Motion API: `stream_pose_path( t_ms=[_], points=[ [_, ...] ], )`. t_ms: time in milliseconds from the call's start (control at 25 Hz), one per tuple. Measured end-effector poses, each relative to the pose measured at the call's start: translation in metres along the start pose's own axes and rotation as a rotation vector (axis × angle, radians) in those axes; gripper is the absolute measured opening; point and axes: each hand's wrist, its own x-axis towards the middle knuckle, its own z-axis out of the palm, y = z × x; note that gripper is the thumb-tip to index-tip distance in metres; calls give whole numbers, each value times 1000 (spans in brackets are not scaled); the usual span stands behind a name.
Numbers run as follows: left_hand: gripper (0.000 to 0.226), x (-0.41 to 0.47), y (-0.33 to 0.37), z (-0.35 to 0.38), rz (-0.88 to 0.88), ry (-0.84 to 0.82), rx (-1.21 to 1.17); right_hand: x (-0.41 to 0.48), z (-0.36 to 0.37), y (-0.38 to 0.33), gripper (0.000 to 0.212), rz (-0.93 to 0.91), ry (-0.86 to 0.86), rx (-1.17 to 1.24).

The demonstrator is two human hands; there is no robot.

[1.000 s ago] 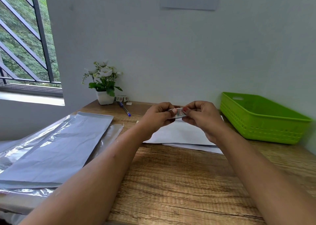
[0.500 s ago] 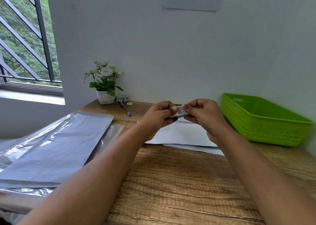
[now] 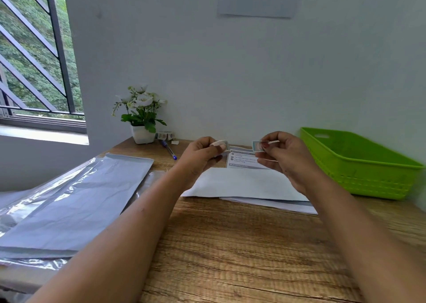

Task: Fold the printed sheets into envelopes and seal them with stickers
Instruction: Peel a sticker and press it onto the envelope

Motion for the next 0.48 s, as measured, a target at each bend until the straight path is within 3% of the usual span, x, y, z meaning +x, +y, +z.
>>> stream_pose_path(
  t_ms=[120,320,480],
  points=[
    [9,3,-6,-3,-31,49,200,0,-4,3,21,-16,-21,-91],
    [15,10,-8,-22,29,323,767,4,-10,7,24,-16,8,-182],
    [16,21,-12,-52,-102,402,1227,11,-18,15,25,-11,36,-263]
  ],
)
